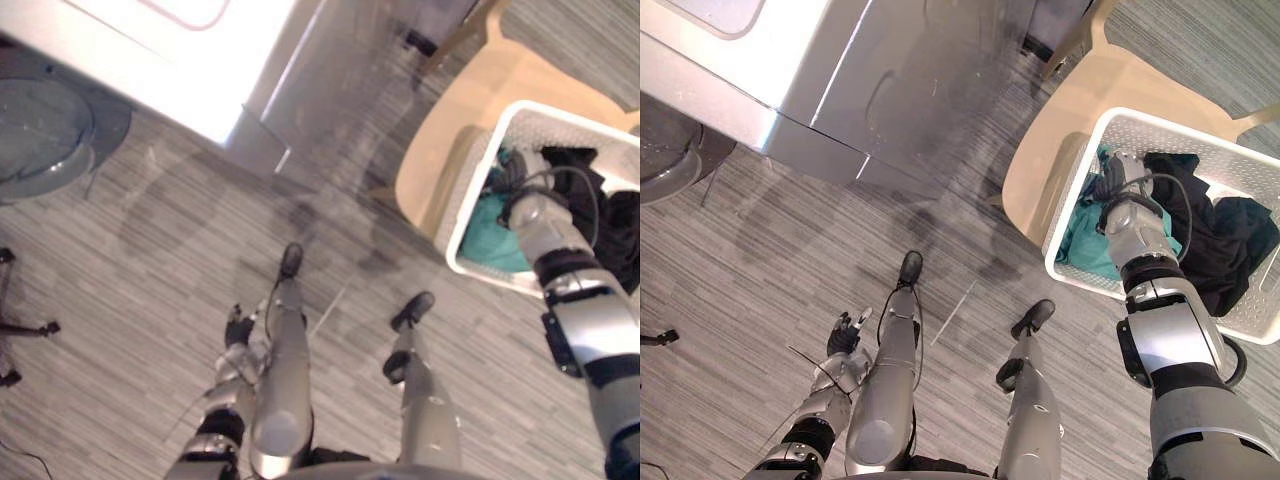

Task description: Pick up the laundry basket with both hands and put the clothes into the washing machine.

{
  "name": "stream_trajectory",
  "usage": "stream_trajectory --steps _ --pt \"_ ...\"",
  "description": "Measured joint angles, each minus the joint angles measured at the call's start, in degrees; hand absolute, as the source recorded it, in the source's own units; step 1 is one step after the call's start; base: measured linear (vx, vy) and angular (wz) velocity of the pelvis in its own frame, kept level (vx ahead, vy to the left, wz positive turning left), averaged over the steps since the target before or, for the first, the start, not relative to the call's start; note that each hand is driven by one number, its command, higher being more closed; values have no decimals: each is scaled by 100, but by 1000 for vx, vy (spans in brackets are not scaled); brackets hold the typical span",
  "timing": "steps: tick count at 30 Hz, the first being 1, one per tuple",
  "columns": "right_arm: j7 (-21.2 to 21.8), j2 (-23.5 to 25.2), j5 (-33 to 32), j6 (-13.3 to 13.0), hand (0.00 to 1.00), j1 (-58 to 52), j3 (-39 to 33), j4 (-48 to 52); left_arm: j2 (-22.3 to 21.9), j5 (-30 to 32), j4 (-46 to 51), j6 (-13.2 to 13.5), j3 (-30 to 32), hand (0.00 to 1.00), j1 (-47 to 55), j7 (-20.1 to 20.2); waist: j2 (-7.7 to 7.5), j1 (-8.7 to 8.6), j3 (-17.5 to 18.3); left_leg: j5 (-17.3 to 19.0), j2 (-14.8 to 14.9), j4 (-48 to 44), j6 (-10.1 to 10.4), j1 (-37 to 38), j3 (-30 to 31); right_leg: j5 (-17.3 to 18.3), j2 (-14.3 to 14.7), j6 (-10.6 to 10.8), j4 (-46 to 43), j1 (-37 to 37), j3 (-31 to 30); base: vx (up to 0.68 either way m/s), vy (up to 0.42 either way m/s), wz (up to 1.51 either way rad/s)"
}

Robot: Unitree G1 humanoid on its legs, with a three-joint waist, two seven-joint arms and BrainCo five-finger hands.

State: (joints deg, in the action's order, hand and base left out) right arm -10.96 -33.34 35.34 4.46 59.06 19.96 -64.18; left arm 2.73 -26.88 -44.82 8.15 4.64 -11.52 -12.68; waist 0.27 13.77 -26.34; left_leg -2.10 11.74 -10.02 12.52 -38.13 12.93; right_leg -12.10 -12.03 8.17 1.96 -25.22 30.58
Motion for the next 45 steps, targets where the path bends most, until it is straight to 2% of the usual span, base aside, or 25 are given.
stream_trajectory --steps 3,9,12,15,16,17,20,23,26,27,32,36,40,45 --pt "5 -56 139 144 100 21 284 -26 -135 -383 -5 -20 5 0 -156 2 -1 89 1 -44 -3 32 -7 29 36 1 0 -1 -1 51 61 7 47 9" --pt "511 159 190 276 100 -42 305 -406 -192 -390 -84 -95 7 0 -181 3 -3 171 2 -130 -2 281 -6 518 44 179 -80 25 -205 384 104 30 53 10" --pt "678 212 -131 259 100 -103 270 -408 -177 -389 -228 -136 7 0 -175 12 -6 142 3 -155 -21 357 -23 735 -45 188 -138 29 -236 502 64 27 38 -2" --pt "738 230 -614 219 100 -112 -267 -335 -102 -382 -289 -164 8 0 -26 19 -33 84 -12 -163 -23 416 -34 1067 -189 188 -189 29 -264 698 -37 16 20 -11" --pt "705 201 -963 212 100 -148 -541 -100 -66 -376 -275 -164 10 0 75 26 -46 61 -19 -163 -23 416 -35 1224 -250 188 -211 29 -272 798 -94 -1 10 -14" --pt "671 149 -1173 202 100 -206 -697 243 -15 -368 -252 -162 16 0 186 31 -49 -31 -17 -164 -20 421 -36 1368 -283 188 -218 30 -274 926 -108 -11 7 -9" --pt "502 21 -1537 141 100 -458 -1133 1131 77 -331 -244 -161 60 0 393 60 -113 -114 28 -174 -3 578 -52 1716 -443 287 -214 64 -284 1105 -218 -36 5 -11" --pt "342 10 -1898 34 100 -1025 -1696 2091 97 -202 -213 -184 122 0 809 162 -235 -302 449 -235 -9 829 -114 1917 -567 318 -243 90 -278 1167 -243 -36 -1 -5" --pt "329 20 -2145 32 100 -1506 -1964 2464 99 -104 42 -259 232 0 1185 260 -320 -358 796 -234 -14 996 -115 2240 -623 326 -255 101 -230 1402 -250 67 -16 -1" --pt "324 21 -2230 25 100 -1754 -2124 2683 97 -54 198 -272 233 0 1354 271 -341 -375 1058 -234 -24 1048 -116 2312 -653 317 -253 115 -160 1468 -250 93 -17 -4" --pt "314 112 -2627 -162 100 -2507 -2683 3510 68 9 1254 -292 229 0 1812 386 -332 -556 1748 -233 -61 1223 -118 2696 -740 265 -239 190 145 1871 -243 72 -18 -1" --pt "220 174 -2991 -190 100 -2990 -2911 4163 -36 -205 2591 -239 252 0 2004 387 -288 -662 2150 -230 -57 1293 -121 2940 -873 198 -197 211 358 2114 -284 14 -15 -9" --pt "183 356 -3110 -195 100 -3206 -3281 4931 -274 -403 3824 -104 433 0 2058 365 -176 -694 2309 -155 -58 1326 -177 3274 -1128 197 -210 211 367 2281 -471 -16 -3 -21" --pt "93 389 -3260 -339 100 -3210 -3336 5404 -209 -448 4994 129 853 0 1849 99 -48 -730 2567 -99 -53 1329 -168 3595 -1329 195 -208 208 368 2431 -679 -26 -2 -19"
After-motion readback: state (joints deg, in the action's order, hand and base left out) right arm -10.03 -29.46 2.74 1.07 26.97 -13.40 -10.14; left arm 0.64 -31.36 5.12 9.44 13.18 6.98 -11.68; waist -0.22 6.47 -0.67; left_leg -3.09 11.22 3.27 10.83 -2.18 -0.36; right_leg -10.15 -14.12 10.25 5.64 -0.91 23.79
